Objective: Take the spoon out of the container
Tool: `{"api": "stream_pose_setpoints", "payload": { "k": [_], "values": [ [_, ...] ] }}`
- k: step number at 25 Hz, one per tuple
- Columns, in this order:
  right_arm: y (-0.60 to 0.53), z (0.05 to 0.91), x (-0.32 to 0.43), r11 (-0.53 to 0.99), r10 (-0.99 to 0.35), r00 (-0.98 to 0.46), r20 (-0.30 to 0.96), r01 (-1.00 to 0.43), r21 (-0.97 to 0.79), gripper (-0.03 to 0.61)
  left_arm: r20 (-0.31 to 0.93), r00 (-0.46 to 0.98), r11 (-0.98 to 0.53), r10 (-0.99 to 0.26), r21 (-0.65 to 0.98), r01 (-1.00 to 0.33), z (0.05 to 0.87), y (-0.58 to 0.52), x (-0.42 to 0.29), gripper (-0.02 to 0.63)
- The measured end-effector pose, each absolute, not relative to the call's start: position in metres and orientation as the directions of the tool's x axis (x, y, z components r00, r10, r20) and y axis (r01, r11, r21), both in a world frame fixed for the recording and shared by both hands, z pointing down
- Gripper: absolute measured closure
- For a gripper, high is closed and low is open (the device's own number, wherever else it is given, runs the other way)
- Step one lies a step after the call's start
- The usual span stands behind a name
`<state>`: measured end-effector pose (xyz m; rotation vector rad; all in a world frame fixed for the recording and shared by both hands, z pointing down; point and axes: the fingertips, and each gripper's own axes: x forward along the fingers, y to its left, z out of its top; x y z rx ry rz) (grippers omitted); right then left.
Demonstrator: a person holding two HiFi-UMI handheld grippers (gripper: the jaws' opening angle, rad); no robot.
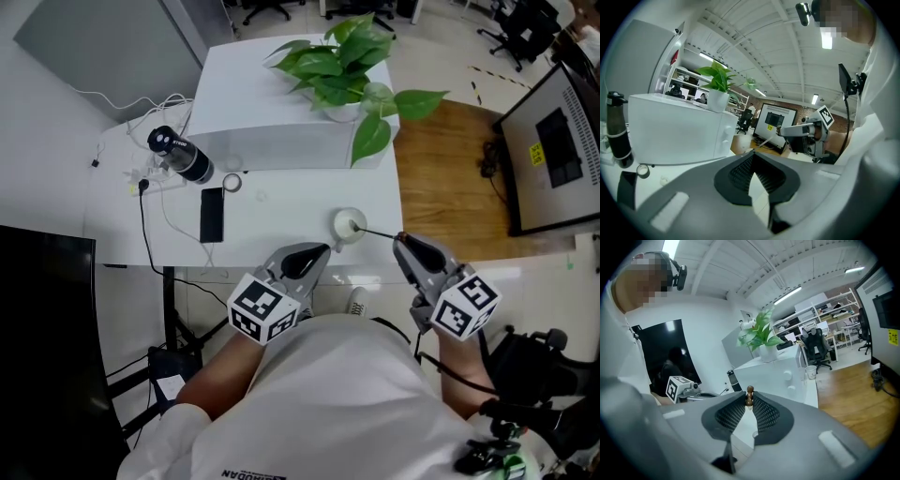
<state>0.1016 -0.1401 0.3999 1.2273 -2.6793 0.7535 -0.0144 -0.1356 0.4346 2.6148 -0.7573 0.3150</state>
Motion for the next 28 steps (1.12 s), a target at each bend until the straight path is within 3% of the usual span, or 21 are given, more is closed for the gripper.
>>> {"api": "stream_pose_setpoints", "payload": {
  "k": [12,28],
  "values": [
    [-0.133,0.398,0.101,0.538,-0.706,-0.651,0.280,-0.750,-0.385,0.523,0.306,0.839,-0.792,-0.450,0.299,-0.533,0.428,-0.125,-0.012,0.609],
    [-0.095,0.398,0.070,0.406,-0.811,-0.516,0.276,-0.836,-0.369,0.523,0.307,0.892,-0.859,-0.331,0.294,-0.419,0.434,-0.103,-0.054,0.609]
  ]
}}
